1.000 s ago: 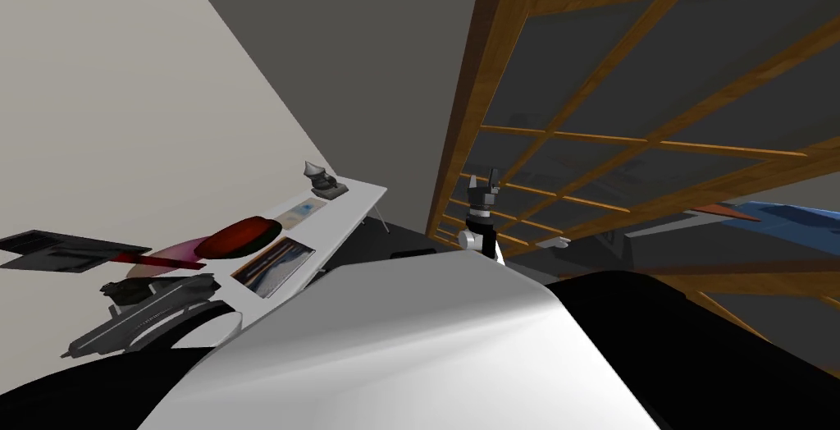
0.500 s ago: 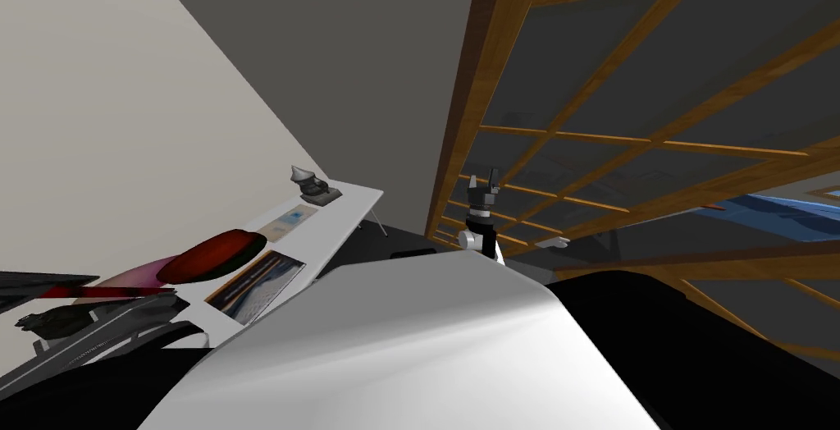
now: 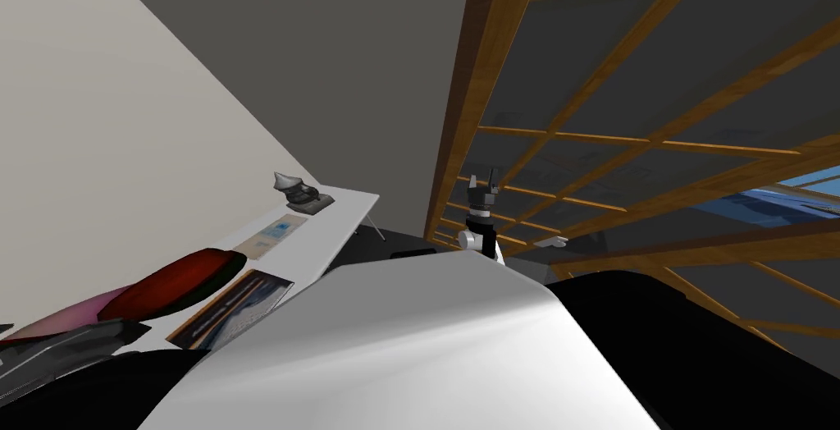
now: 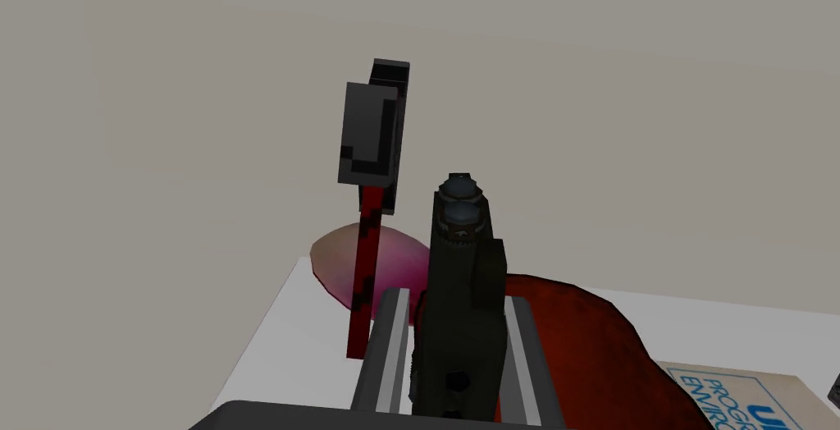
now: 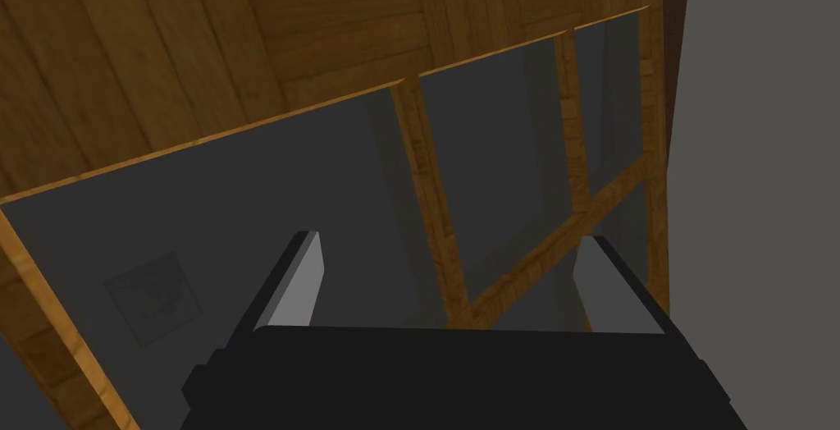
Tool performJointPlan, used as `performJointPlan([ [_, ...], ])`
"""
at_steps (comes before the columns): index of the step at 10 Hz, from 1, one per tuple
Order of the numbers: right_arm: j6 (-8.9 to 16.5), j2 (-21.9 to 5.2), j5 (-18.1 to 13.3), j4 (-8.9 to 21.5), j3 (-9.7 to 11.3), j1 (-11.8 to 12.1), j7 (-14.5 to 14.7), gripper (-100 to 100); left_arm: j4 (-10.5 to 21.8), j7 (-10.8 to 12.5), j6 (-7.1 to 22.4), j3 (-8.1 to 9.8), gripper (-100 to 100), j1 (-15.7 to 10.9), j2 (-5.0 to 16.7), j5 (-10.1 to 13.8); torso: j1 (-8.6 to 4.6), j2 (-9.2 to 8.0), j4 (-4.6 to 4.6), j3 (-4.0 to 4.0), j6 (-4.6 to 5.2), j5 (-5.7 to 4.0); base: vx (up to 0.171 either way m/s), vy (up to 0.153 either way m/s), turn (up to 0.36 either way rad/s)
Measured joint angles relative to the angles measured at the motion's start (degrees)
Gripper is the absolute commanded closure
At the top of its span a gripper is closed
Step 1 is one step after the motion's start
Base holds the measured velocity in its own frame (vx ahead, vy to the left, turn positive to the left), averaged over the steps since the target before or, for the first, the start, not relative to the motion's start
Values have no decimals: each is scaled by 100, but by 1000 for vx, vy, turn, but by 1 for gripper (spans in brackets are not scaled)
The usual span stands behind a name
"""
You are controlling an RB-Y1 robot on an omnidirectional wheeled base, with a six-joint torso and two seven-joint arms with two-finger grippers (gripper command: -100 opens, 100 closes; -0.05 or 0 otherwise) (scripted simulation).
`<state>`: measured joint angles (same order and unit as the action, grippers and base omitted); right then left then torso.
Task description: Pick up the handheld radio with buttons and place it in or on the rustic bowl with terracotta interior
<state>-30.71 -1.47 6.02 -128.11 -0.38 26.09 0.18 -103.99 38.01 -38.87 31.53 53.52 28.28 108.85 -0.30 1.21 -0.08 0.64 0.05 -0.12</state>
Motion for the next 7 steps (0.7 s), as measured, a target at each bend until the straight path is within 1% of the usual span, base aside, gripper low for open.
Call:
performJointPlan([
  [3,0,0,0,0,0,0,0,0,-32,-15,-44,77,100,214,27,345,9,8,-3,6,3,0,109,62,-77],
  [5,0,-1,0,0,-1,1,0,0,-45,-53,-38,141,100,342,46,584,27,24,-7,15,7,0,167,134,-86],
  [7,0,-1,0,0,-2,1,0,0,-93,-58,19,231,100,532,10,775,47,30,-11,20,2,4,134,180,-25],
])
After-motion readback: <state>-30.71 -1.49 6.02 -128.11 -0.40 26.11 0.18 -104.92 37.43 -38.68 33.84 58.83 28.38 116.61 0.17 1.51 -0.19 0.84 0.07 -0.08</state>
